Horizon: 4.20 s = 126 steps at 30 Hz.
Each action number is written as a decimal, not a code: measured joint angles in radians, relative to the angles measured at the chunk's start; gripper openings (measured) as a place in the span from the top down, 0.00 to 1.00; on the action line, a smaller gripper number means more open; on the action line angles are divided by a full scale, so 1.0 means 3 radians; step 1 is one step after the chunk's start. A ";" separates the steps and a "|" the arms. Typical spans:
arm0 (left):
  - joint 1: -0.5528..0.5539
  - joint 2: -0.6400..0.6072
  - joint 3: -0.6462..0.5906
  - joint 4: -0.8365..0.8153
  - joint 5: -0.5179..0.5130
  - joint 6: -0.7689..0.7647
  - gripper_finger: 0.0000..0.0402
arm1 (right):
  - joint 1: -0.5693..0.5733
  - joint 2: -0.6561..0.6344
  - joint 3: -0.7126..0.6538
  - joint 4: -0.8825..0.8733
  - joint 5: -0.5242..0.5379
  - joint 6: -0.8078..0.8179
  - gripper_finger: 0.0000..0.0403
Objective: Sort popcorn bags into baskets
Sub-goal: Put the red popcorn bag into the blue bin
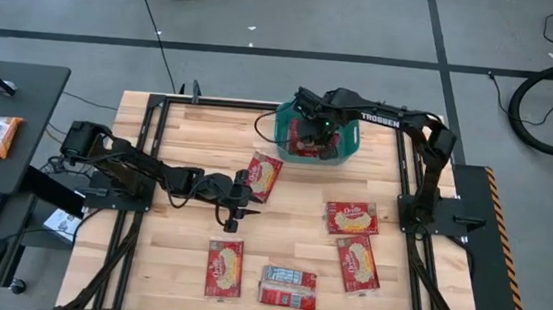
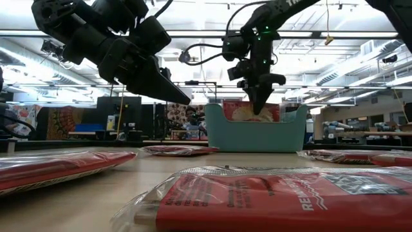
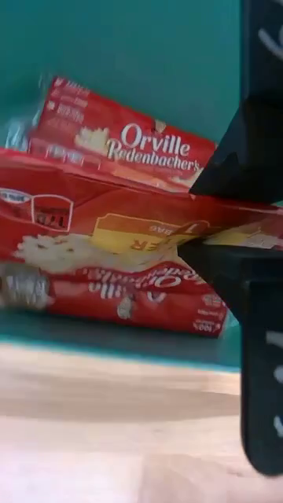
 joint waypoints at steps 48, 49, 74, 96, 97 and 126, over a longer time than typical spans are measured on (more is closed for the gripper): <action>0.0611 -0.0134 -0.0707 0.0525 -0.0425 -0.0149 0.65 | 0.1580 -0.0037 0.0023 0.1089 0.0401 0.1536 0.39; 0.0655 -0.0134 -0.0707 0.0528 -0.0461 -0.0230 0.65 | 0.1618 -0.0034 -0.0055 0.1247 0.0436 0.1518 0.39; 0.1011 0.0764 -0.0514 0.0682 -0.0312 -0.0497 0.65 | 0.1962 0.0382 -0.0922 0.2339 0.1244 0.0846 0.39; 0.1013 0.0501 -0.0534 0.0164 0.0080 -0.0506 0.65 | 0.1793 0.0551 -0.0919 0.2746 0.1253 0.0366 0.39; 0.1015 0.0501 -0.0534 0.0166 0.0210 -0.0507 0.65 | 0.1788 0.0551 -0.0919 0.2747 0.1237 0.0351 0.39; 0.0541 -0.0025 -0.0544 -0.0415 -0.0038 -0.0470 0.65 | 0.2235 0.0435 -0.0916 0.2336 0.1465 0.0682 0.42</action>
